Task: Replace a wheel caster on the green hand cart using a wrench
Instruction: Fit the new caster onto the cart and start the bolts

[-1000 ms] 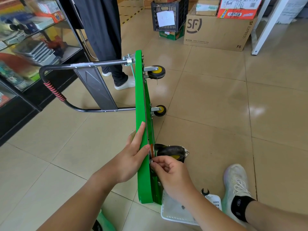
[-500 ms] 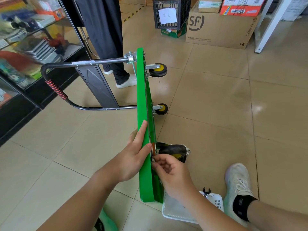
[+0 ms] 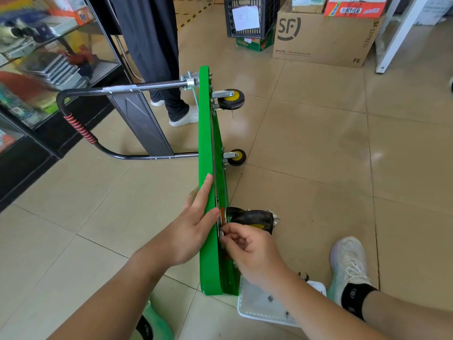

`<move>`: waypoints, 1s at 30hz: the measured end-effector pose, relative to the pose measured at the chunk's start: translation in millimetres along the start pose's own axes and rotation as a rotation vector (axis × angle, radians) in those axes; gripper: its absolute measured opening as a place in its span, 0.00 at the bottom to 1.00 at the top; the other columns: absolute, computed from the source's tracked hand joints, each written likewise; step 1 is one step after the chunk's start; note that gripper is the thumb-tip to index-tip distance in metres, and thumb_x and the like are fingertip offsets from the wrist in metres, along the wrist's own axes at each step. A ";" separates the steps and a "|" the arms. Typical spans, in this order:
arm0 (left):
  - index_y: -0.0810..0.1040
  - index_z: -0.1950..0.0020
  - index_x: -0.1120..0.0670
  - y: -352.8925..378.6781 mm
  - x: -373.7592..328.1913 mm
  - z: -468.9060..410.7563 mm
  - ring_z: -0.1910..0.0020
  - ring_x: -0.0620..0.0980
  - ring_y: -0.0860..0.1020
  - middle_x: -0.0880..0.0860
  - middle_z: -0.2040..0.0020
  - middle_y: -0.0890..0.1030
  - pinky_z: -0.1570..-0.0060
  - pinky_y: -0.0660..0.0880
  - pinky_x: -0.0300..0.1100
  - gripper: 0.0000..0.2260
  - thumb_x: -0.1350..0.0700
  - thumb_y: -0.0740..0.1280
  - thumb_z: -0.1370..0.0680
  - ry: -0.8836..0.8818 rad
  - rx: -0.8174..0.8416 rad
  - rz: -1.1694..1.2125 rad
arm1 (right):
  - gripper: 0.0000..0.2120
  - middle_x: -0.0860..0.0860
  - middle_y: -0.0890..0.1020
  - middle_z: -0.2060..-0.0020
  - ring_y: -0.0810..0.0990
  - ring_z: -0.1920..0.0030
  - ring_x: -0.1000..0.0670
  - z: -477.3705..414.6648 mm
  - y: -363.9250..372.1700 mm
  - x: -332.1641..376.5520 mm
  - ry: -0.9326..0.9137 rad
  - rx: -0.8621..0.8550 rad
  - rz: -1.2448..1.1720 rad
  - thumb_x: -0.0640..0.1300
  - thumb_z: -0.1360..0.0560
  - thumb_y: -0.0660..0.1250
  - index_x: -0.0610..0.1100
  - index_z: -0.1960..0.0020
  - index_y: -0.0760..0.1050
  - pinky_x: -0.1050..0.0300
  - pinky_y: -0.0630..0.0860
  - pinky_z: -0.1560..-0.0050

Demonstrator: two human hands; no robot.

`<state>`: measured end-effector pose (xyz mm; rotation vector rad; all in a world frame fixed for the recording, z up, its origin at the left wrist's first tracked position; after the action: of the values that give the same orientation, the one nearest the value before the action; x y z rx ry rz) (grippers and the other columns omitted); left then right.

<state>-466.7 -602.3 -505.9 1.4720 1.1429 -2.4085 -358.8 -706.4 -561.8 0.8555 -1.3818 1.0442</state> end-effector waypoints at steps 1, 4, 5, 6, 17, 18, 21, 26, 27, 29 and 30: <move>0.40 0.18 0.34 0.0 -0.2 0.4 0.22 0.35 0.54 0.39 0.20 0.53 0.26 0.52 0.34 0.30 0.46 0.55 0.14 -0.003 -0.004 0.008 | 0.05 0.52 0.84 0.62 0.82 0.63 0.52 -1.6 -0.7 2.4 -0.021 0.016 0.045 0.42 0.22 0.70 0.48 0.48 0.83 0.59 0.79 0.58; 0.40 0.18 0.35 -0.1 -1.1 0.9 0.22 0.35 0.55 0.38 0.20 0.53 0.27 0.52 0.33 0.30 0.47 0.55 0.13 -0.006 -0.009 0.014 | 0.05 0.48 0.83 0.66 0.80 0.68 0.50 -0.7 0.7 5.0 -0.012 0.041 0.047 0.42 0.21 0.68 0.47 0.50 0.83 0.51 0.80 0.63; 0.40 0.18 0.35 0.1 -1.7 0.8 0.22 0.35 0.55 0.38 0.20 0.53 0.27 0.52 0.33 0.30 0.48 0.55 0.13 -0.005 -0.010 0.012 | 0.05 0.46 0.83 0.66 0.80 0.68 0.49 0.3 2.0 5.7 0.011 0.048 0.012 0.42 0.20 0.68 0.47 0.51 0.83 0.49 0.81 0.63; 0.40 0.18 0.36 0.2 -1.7 0.7 0.22 0.35 0.55 0.38 0.20 0.54 0.26 0.52 0.34 0.30 0.48 0.55 0.13 -0.005 -0.011 0.010 | 0.06 0.44 0.84 0.66 0.80 0.68 0.49 1.2 3.4 5.0 0.038 0.050 -0.027 0.41 0.20 0.68 0.48 0.51 0.83 0.49 0.82 0.63; 0.39 0.18 0.35 0.8 -2.0 0.3 0.25 0.33 0.57 0.37 0.20 0.53 0.30 0.54 0.29 0.30 0.45 0.55 0.14 -0.005 0.000 -0.008 | 0.06 0.52 0.84 0.61 0.82 0.62 0.52 4.8 -4.2 8.8 -0.109 -0.023 0.063 0.43 0.20 0.68 0.50 0.48 0.83 0.52 0.81 0.59; 0.39 0.18 0.35 0.4 -1.5 0.1 0.25 0.32 0.56 0.37 0.20 0.53 0.31 0.53 0.26 0.30 0.45 0.55 0.14 -0.007 0.000 -0.007 | 0.05 0.54 0.83 0.61 0.82 0.61 0.53 3.4 -5.5 12.2 -0.192 -0.019 0.153 0.44 0.21 0.68 0.49 0.48 0.83 0.51 0.81 0.59; 0.40 0.18 0.35 0.0 -1.1 0.2 0.24 0.32 0.55 0.38 0.20 0.54 0.30 0.52 0.28 0.30 0.46 0.55 0.14 -0.006 -0.007 -0.005 | 0.06 0.54 0.82 0.62 0.81 0.60 0.54 -1.0 -7.3 16.9 -0.285 0.014 0.289 0.46 0.20 0.67 0.46 0.48 0.82 0.54 0.79 0.60; 0.39 0.18 0.35 -0.2 -1.1 1.0 0.24 0.32 0.56 0.37 0.20 0.53 0.30 0.53 0.28 0.30 0.46 0.55 0.14 -0.006 -0.012 -0.004 | 0.07 0.50 0.81 0.69 0.80 0.69 0.49 1.9 -0.1 12.0 -0.094 0.034 0.121 0.42 0.19 0.66 0.46 0.54 0.82 0.55 0.78 0.67; 0.39 0.18 0.35 -0.2 -1.1 1.2 0.24 0.33 0.56 0.38 0.20 0.53 0.30 0.53 0.28 0.30 0.47 0.55 0.14 -0.007 -0.014 0.000 | 0.08 0.48 0.81 0.69 0.81 0.69 0.46 3.0 1.6 8.0 -0.013 0.038 0.046 0.43 0.19 0.66 0.47 0.54 0.82 0.51 0.79 0.66; 0.39 0.18 0.34 0.5 -0.8 1.6 0.24 0.33 0.57 0.38 0.20 0.54 0.31 0.54 0.28 0.30 0.47 0.55 0.13 -0.010 -0.019 0.004 | 0.10 0.46 0.82 0.70 0.81 0.69 0.43 4.1 4.2 3.7 0.103 0.012 -0.052 0.45 0.19 0.66 0.47 0.57 0.83 0.49 0.80 0.65; 0.39 0.18 0.34 1.0 -0.7 1.6 0.24 0.33 0.58 0.38 0.20 0.54 0.32 0.55 0.27 0.30 0.47 0.55 0.13 -0.010 -0.020 0.005 | 0.13 0.47 0.81 0.72 0.81 0.71 0.44 4.5 5.0 2.3 0.147 -0.015 -0.077 0.46 0.19 0.66 0.47 0.60 0.82 0.49 0.80 0.65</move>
<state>-467.1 -604.2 -505.5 1.4535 1.1572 -2.3911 -365.2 -708.7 -559.9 0.7992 -1.2232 1.0163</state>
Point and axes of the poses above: each hand's wrist, its own z-axis away from the middle knuckle, its own y-axis out of the palm, x = y × z, the point moved 6 cm from there along -z, towards the middle knuckle
